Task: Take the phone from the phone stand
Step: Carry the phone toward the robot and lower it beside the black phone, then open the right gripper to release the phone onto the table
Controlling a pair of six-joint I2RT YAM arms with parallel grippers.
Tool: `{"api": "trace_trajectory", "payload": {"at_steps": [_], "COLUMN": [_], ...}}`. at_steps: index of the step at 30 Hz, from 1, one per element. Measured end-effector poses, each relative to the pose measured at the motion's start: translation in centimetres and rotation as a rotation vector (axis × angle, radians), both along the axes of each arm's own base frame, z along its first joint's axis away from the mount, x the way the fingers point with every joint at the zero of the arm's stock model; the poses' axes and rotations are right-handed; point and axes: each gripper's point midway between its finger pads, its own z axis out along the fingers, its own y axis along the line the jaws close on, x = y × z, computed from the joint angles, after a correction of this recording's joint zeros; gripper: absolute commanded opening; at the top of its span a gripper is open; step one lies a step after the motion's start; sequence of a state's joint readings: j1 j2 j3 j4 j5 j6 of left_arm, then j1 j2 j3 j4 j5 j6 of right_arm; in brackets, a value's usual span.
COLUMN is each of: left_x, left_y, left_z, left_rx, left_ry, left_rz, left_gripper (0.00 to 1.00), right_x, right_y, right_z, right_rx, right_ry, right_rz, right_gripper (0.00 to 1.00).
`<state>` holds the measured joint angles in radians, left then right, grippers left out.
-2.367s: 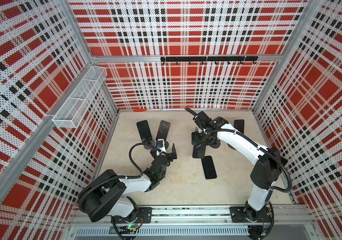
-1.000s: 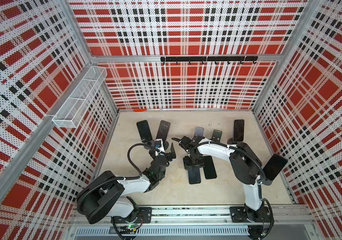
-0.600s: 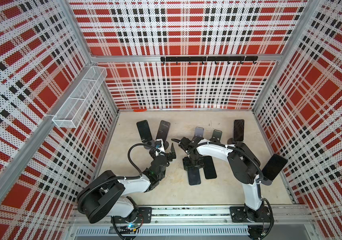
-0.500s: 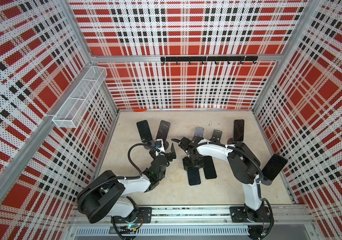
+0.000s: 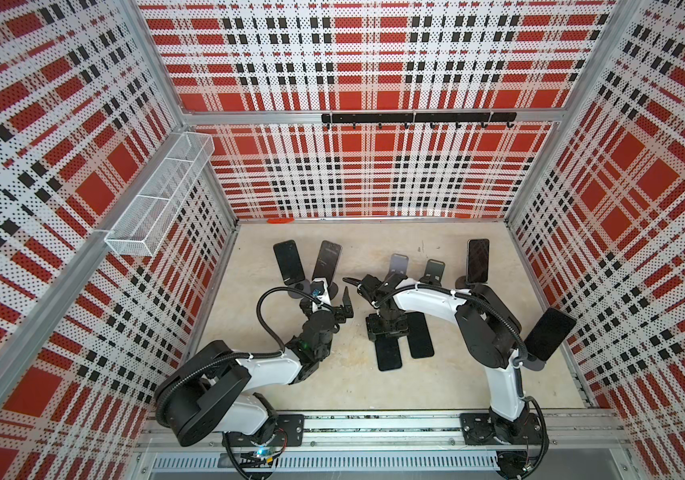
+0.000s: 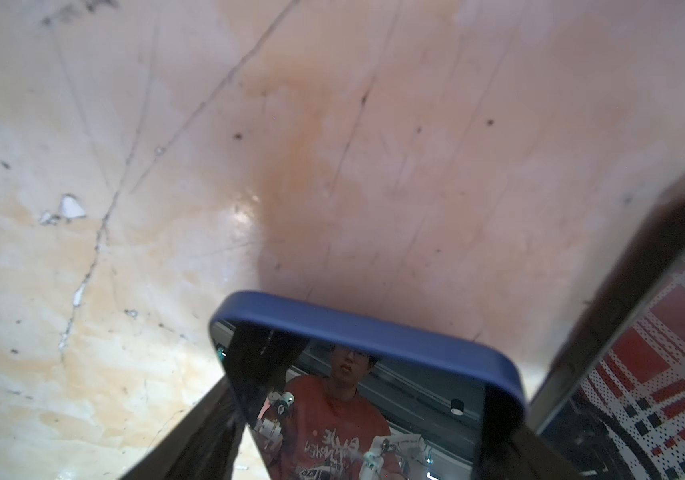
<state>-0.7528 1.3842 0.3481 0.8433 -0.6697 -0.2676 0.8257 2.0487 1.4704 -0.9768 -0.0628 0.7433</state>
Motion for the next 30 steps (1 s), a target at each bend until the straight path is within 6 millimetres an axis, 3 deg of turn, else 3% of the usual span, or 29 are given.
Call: {"api": "trace_trajectory", "payload": {"at_steps": [30], "left_x": [0.00], "left_y": [-0.05], "left_z": [-0.01], "left_rx": [-0.006], "left_ry": [0.001], "left_rz": [-0.002], "left_gripper": [0.98], "right_x": [0.40], "right_y": [-0.46], "right_z": [-0.09], "right_rx": [-0.047], "right_ry": [-0.020], "right_rz": [-0.024], "right_gripper": [0.80]}}
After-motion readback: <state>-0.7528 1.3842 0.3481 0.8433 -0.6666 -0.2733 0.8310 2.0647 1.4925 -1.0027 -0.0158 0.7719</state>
